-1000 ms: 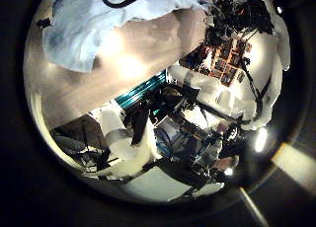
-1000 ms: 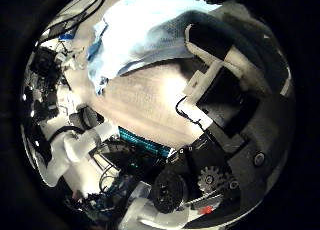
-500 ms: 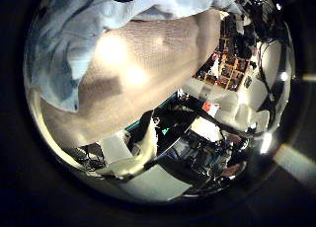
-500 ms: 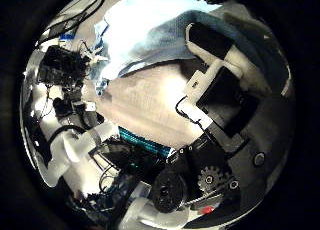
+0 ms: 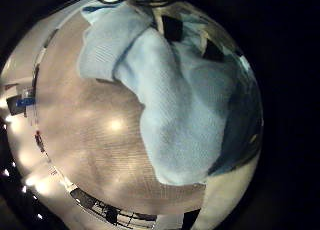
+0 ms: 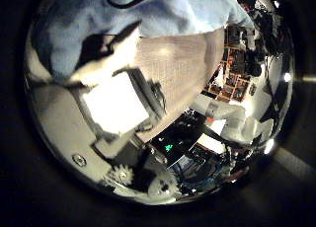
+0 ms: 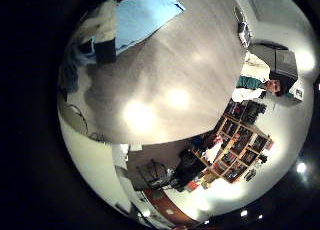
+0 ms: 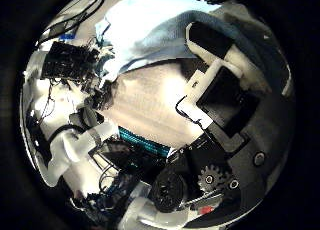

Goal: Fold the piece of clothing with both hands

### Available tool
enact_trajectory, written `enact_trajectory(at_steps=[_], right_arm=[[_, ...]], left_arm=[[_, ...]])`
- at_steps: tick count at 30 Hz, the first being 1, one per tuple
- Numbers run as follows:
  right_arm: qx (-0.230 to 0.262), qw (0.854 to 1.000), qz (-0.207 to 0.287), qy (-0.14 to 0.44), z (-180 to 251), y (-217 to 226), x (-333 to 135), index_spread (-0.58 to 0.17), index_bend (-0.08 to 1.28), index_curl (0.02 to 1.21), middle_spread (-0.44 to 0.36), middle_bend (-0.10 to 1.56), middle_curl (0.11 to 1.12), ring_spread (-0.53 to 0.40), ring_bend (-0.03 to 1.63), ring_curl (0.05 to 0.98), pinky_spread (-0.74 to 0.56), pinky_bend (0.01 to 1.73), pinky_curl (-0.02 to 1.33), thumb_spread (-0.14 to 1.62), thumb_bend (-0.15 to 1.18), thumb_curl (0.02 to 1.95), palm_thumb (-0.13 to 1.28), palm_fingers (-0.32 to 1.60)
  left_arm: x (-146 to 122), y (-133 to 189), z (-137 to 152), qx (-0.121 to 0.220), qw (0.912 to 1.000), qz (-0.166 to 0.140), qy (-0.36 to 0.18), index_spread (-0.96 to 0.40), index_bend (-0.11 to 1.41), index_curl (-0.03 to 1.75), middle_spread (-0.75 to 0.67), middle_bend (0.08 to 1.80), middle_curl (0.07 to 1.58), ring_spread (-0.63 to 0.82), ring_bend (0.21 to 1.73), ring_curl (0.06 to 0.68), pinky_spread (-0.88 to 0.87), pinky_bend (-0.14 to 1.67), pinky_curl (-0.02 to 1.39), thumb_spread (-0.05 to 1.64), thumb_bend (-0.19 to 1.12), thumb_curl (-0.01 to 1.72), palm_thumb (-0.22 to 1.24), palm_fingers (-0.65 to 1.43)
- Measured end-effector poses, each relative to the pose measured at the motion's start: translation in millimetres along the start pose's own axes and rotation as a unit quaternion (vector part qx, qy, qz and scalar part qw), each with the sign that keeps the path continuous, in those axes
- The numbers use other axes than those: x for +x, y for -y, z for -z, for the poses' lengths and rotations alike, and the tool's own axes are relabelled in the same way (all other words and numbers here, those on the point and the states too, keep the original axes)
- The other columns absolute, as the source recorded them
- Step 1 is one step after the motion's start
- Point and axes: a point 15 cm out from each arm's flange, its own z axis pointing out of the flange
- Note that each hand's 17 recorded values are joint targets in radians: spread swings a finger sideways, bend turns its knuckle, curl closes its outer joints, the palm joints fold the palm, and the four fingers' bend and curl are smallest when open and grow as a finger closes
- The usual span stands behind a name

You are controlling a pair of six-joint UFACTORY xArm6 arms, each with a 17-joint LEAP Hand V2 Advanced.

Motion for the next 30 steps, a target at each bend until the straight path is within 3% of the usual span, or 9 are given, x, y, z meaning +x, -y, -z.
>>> enact_trajectory(at_steps=[4,9,17,23,30], right_arm=[[0.003,1.000,-0.004,0.002,1.2,-1.1,4.2,-0.268,1.05,0.88,-0.148,1.27,0.80,-0.212,1.33,0.728,-0.25,1.31,0.69,1.14,-0.01,0.78,0.98,1.12],[0.004,1.000,-0.005,0.002,2.6,-2.1,5.6,-0.268,1.05,0.88,-0.148,1.27,0.80,-0.212,1.33,0.730,-0.25,1.30,0.70,1.14,-0.01,0.78,0.98,1.11],[0.016,1.000,-0.010,0.005,9.6,-5.5,10.1,-0.267,1.05,0.88,-0.147,1.27,0.80,-0.212,1.33,0.731,-0.25,1.30,0.71,1.14,-0.01,0.79,0.98,1.11],[0.021,1.000,-0.014,0.006,14.6,-9.8,12.7,-0.267,1.05,0.88,-0.147,1.27,0.80,-0.212,1.33,0.731,-0.25,1.30,0.72,1.14,-0.01,0.79,0.98,1.12],[0.014,1.000,-0.013,0.008,11.1,-9.8,11.9,-0.267,1.05,0.88,-0.147,1.27,0.80,-0.212,1.33,0.732,-0.25,1.29,0.73,1.13,-0.01,0.80,0.98,1.12]], left_arm=[[0.9,1.8,9.0,0.013,0.9999,-0.010,0.001,-0.37,0.42,0.74,-0.35,0.89,0.78,-0.44,1.19,0.433,-0.48,0.98,0.53,1.05,0.10,0.44,0.75,1.26],[2.3,-4.2,25.1,0.007,0.9996,-0.029,0.003,-0.49,0.55,0.88,-0.43,1.00,0.85,-0.45,1.30,0.482,-0.55,1.13,0.59,1.04,0.08,0.50,0.81,1.21],[9.5,-38.1,69.7,-0.065,0.9961,-0.059,-0.004,-0.59,0.61,1.04,-0.48,1.08,0.90,-0.44,1.38,0.509,-0.57,1.21,0.62,1.03,0.04,0.57,0.86,1.15],[17.9,-69.6,109.0,-0.144,0.9867,-0.074,-0.017,-0.64,0.60,1.11,-0.49,1.10,0.91,-0.44,1.40,0.509,-0.56,1.23,0.62,1.04,0.00,0.60,0.87,1.14],[15.8,-52.3,147.5,-0.174,0.9816,-0.077,-0.020,-0.68,0.57,1.18,-0.50,1.10,0.91,-0.44,1.41,0.504,-0.56,1.23,0.62,1.04,-0.01,0.63,0.87,1.14]])
